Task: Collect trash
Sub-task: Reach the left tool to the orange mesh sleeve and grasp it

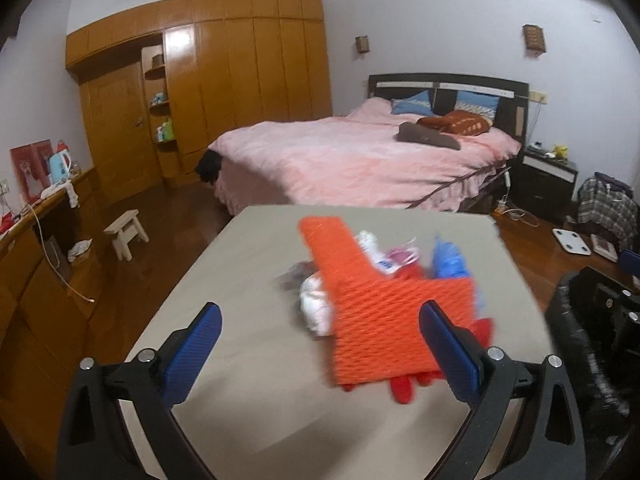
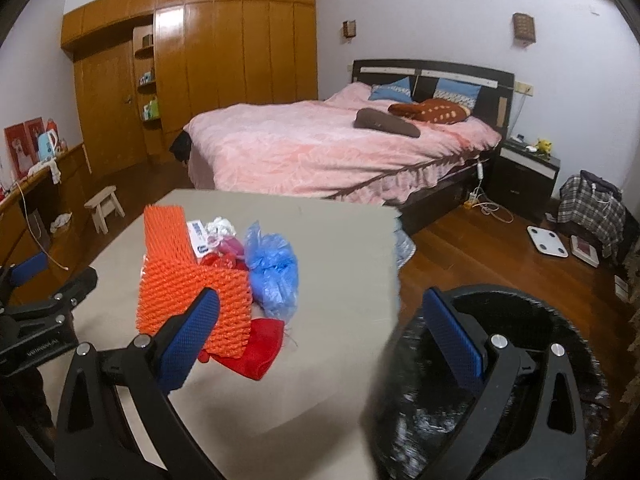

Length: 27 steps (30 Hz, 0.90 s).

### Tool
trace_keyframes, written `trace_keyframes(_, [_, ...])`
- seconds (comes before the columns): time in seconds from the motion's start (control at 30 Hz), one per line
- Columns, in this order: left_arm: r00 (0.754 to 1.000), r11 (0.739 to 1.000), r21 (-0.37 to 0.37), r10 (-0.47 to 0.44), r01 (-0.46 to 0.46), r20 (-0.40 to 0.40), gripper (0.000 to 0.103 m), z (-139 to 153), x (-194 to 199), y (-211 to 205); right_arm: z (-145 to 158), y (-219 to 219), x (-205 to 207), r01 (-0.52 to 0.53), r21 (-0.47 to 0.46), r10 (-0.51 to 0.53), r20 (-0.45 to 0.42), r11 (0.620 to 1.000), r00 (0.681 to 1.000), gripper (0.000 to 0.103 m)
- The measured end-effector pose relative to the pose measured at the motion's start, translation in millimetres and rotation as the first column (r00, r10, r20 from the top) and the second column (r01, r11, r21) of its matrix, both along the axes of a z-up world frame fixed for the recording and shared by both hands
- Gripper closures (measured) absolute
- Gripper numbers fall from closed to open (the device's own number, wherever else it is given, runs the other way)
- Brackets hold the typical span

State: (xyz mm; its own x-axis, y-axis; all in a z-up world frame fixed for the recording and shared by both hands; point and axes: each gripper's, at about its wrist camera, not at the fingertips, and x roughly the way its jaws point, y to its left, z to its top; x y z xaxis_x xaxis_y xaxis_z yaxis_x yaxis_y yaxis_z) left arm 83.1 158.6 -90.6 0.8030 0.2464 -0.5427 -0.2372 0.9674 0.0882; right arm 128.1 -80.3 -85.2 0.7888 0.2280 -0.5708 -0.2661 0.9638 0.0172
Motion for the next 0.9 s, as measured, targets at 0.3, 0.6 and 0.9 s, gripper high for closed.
trace_keyframes(0.3, [1.0,0.999,-0.041,-0.019,0.018,-0.018,0.007,-31.1,15.0,15.7,-34.1,24.1,22.5,-0.027,-0.034,0.026,-0.048,0.999,0.999,0.008])
trace_keyframes(0.6, [0.992,0.991,-0.071,-0.12,0.117,-0.047,0.007,-55.8,49.3,-7.9,-45.3,10.6,43.7,0.018,-0.048,-0.02,-0.057,0.999,0.998,0.01])
trace_keyframes(0.9, [0.976,0.981,-0.1,-0.178,0.165,-0.128,0.038,-78.5,62.9,-26.7,-51.6,8.5,52.0,0.024,-0.05,-0.027,-0.068,0.998,0.997,0.01])
